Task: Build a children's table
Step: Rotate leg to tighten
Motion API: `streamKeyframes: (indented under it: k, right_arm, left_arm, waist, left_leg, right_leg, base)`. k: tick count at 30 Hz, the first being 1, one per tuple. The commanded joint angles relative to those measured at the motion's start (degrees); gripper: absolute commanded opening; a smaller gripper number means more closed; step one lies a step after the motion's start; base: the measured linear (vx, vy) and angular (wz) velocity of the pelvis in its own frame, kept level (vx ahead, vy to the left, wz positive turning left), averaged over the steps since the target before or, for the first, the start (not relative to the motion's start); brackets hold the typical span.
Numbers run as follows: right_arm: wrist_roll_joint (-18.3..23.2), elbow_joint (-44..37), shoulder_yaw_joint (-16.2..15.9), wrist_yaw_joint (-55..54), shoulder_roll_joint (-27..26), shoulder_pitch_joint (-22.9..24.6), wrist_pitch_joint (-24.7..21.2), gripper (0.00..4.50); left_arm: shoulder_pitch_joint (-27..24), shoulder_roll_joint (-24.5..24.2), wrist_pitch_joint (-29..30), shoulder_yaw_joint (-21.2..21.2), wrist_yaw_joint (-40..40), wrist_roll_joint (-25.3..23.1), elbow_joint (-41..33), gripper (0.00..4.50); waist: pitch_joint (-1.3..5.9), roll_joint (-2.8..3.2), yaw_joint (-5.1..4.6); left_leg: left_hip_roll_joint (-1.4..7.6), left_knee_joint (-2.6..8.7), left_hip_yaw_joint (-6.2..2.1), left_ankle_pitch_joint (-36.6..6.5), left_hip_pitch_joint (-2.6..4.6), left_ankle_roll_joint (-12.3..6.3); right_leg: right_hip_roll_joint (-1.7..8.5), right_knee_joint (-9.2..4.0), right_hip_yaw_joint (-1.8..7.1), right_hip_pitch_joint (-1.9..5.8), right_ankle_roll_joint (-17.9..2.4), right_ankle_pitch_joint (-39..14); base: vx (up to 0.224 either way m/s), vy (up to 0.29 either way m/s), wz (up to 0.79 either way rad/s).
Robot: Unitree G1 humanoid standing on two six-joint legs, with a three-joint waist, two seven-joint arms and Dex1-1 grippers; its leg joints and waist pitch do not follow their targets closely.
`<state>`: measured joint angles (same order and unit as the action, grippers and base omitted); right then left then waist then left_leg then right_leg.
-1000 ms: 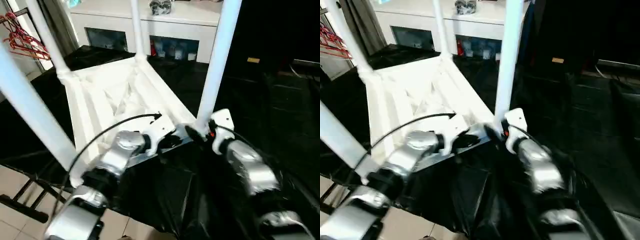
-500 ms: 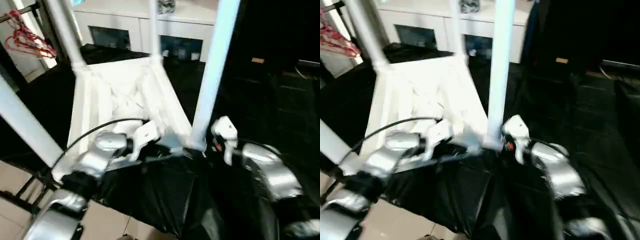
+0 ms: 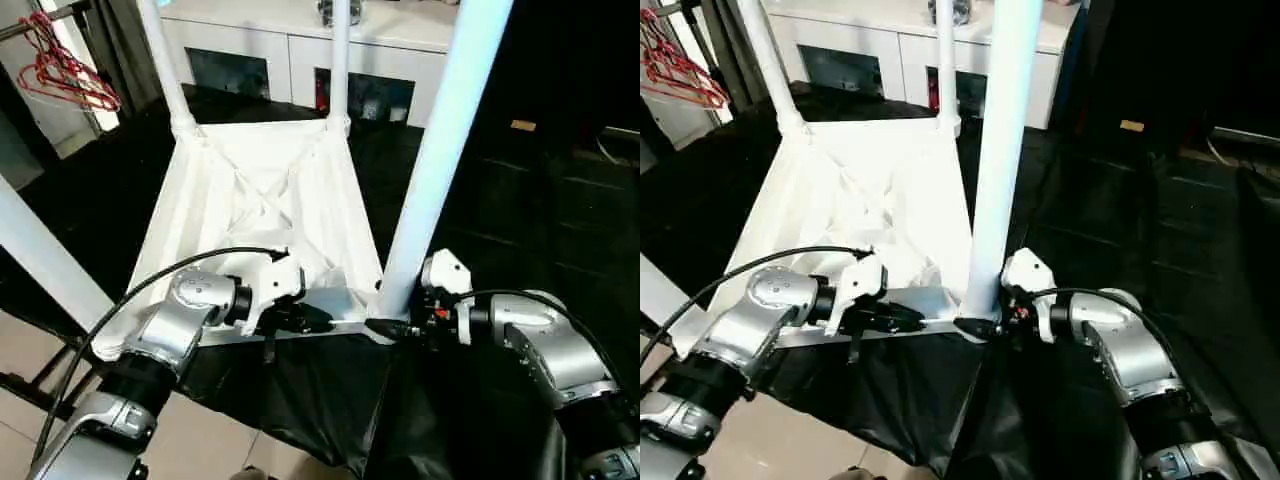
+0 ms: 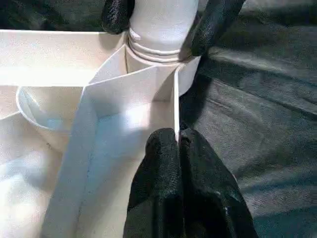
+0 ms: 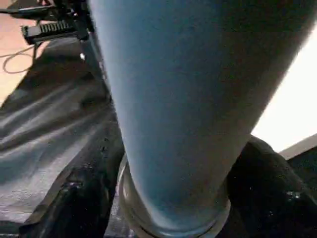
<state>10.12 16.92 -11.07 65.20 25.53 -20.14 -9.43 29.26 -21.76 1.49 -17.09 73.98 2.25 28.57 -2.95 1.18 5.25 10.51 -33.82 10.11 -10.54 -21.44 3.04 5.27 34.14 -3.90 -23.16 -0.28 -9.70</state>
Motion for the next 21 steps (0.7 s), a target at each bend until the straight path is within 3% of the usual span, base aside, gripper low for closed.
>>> streamKeyframes:
  k: [1,2,4,9,12,16,17,19,20,21]
  right_arm:
    - [0.71,-0.6,-1.58,2.84,0.37,-0.8,-0.65,2.86]
    - [0.78,-0.62,-1.77,3.28,0.45,-0.78,-0.92,2.76]
    - [0.92,-0.72,-2.09,3.79,0.54,-0.7,-1.12,2.52]
    - [1.09,-0.85,-2.45,4.07,0.3,-0.27,-1.42,2.15]
    - [1.55,-0.61,-1.91,2.18,-1.5,0.76,-1.67,2.06]
    - [0.13,2.17,-0.68,-4.38,-4.92,1.6,0.88,2.01]
    - [-1.42,4.8,0.54,-10.75,-7.38,1.11,1.73,2.0]
    - [-2.32,6.53,1.33,-14.9,-8.91,0.63,1.69,1.99]
    - [-2.7,7.32,1.69,-16.77,-9.6,0.38,1.53,1.98]
    - [-3.18,9.0,2.36,-20.17,-11.02,-0.18,1.33,1.98]
  left_arm:
    - [-0.79,-0.77,1.02,-0.75,1.63,0.66,-2.21,0.0]
    - [-1.11,-1.14,1.46,-0.83,2.18,0.89,-2.67,0.0]
    - [-1.48,-1.61,1.9,-0.93,2.68,0.99,-3.22,0.0]
    - [-1.55,-1.22,1.54,-0.77,1.46,0.62,-3.16,0.0]
    - [-0.58,0.72,1.35,-0.38,-3.27,-0.67,-1.91,0.0]
    - [1.21,3.6,2.59,0.37,-9.15,-1.81,-0.07,0.0]
    - [2.15,5.24,3.55,0.65,-12.57,-2.67,0.84,0.0]
    - [2.7,6.2,4.03,0.73,-14.36,-3.11,1.4,0.0]
    - [2.93,6.61,4.23,0.76,-15.11,-3.28,1.65,0.0]
    - [3.68,7.62,4.61,0.92,-17.26,-3.78,2.57,0.0]
  waist:
    - [3.76,-0.86,0.14]
    - [3.71,-1.39,0.04]
    - [3.63,-1.13,0.09]
    - [3.65,-1.45,0.02]
    - [3.56,-1.37,0.07]
    - [3.19,-1.2,-0.2]
    - [3.22,-0.97,-0.22]
    - [3.09,-1.24,-0.62]
    - [3.09,-1.35,-0.81]
    - [3.1,-0.89,-0.83]
  left_leg:
    - [2.89,4.15,-0.44,-10.91,0.68,-3.97]
    - [2.95,4.22,-0.37,-11.49,0.76,-3.81]
    - [2.97,4.34,-0.45,-11.96,0.82,-3.32]
    - [2.87,4.38,-0.46,-12.53,0.86,-2.53]
    - [2.83,4.39,-0.46,-13.32,0.95,-2.22]
    - [2.72,4.72,-0.63,-17.49,1.24,-0.37]
    - [2.66,4.82,-0.89,-18.48,1.28,0.33]
    - [2.43,4.88,-0.96,-19.58,1.27,1.24]
    - [2.4,5.02,-1.25,-19.83,1.03,1.31]
    - [2.43,5.06,-1.31,-20.07,1.09,1.43]
  right_leg:
    - [3.38,-3.37,2.39,2.66,-13.23,-12.99]
    - [3.33,-3.47,2.4,2.61,-13.24,-13.2]
    - [3.35,-3.47,2.44,2.53,-13.22,-13.44]
    - [3.36,-3.42,2.54,2.67,-13.29,-12.37]
    - [3.43,-3.64,2.58,2.66,-13.21,-13.32]
    - [3.5,-4.5,2.6,2.4,-11.53,-19.92]
    - [3.64,-4.65,2.5,2.48,-10.65,-22.19]
    - [3.55,-4.96,2.41,2.26,-9.6,-24.87]
    - [3.69,-5.14,2.26,2.6,-8.48,-26.8]
    - [3.71,-5.19,2.26,2.5,-8.22,-27.19]
  base:
    - [0.0,0.0,0.0]
    - [0.0,0.0,0.0]
    - [0.0,0.0,0.0]
    - [0.0,0.0,0.0]
    - [0.0,0.0,0.0]
    - [0.0,0.0,0.0]
    - [0.0,0.0,0.0]
    - [0.0,0.0,0.0]
    - [0.0,0.0,0.0]
    - [0.0,0.0,0.0]
